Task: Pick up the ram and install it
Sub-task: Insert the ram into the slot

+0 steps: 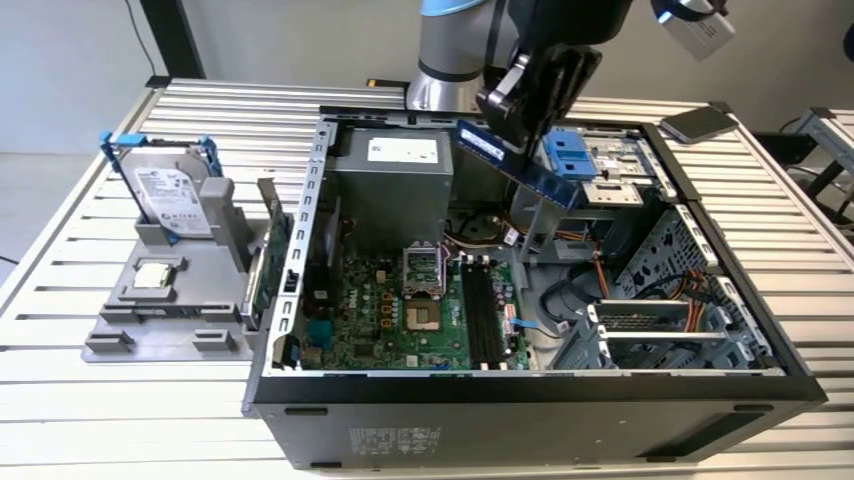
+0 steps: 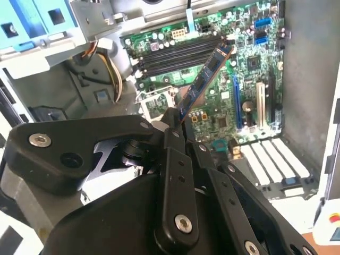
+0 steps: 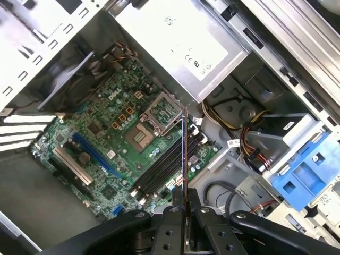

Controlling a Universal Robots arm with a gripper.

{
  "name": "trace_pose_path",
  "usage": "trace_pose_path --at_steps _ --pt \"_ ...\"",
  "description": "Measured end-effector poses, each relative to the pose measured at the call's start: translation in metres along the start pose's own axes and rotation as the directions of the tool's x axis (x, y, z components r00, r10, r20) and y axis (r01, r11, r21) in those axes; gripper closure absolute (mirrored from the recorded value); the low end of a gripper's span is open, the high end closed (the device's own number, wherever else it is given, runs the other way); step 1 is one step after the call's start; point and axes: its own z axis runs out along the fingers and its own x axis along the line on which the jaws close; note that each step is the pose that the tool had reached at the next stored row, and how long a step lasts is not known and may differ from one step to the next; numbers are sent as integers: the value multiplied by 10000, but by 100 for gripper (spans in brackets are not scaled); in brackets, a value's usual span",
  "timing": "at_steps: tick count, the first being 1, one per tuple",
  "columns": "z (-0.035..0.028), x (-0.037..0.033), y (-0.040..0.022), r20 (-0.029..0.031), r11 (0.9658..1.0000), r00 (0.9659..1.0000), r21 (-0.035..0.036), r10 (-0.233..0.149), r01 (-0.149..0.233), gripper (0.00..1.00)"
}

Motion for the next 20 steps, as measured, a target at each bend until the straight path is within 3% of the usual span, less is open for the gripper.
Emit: trace_pose_path --at_steps 6,12,16,20 --pt "0 0 0 8 9966 9966 4 819 -819 100" --pt "0 0 0 17 9873 9873 6 1590 -1590 100" --pt "0 0 0 22 9778 9778 9 2097 -2097 100" --pt "0 0 0 28 9640 9640 10 2657 -2657 100"
